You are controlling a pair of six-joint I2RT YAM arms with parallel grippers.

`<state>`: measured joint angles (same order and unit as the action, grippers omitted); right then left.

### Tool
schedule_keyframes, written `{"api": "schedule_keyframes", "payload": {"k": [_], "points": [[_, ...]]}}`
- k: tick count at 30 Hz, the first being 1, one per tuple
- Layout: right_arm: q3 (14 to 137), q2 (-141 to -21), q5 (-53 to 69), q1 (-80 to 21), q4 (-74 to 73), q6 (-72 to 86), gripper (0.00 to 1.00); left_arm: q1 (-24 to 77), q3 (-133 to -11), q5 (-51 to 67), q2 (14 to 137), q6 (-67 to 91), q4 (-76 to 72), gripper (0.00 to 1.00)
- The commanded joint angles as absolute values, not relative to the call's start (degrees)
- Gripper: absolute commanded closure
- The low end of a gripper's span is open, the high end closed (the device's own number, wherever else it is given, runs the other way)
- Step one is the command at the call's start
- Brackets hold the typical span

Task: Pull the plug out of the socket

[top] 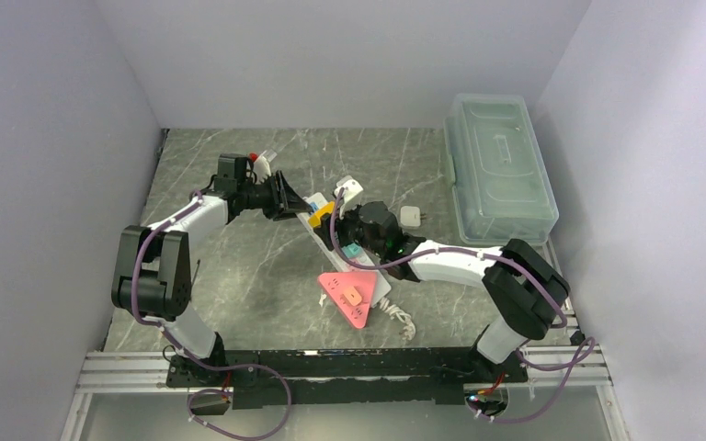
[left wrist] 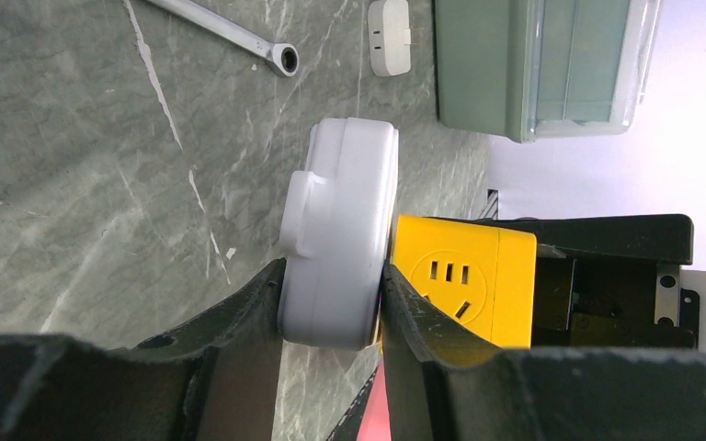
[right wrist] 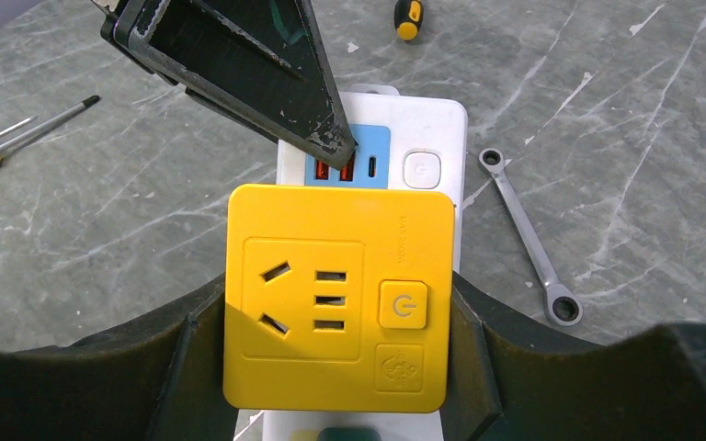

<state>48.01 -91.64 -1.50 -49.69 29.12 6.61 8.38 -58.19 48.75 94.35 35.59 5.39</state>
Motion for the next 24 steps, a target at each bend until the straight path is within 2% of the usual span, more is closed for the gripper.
{"api": "schedule_keyframes", "payload": {"k": [1,14,24], "points": [[47.7,-89.3,-0.3,-50.1,30.8,6.3,1.0,8.5,-59.1,49.6,94.1,35.4,2.0,1.0],[48.4,-89.5,-5.5,-53.0,29.2,3.9,1.0,8.5,-59.3,49.7,94.1,35.3,2.4,1.0],[45.5,-90.0,10.5,-45.5,33.7,12.0,1.0,11.0,-60.1,46.1,92.0,31.0,6.5,1.0]]}}
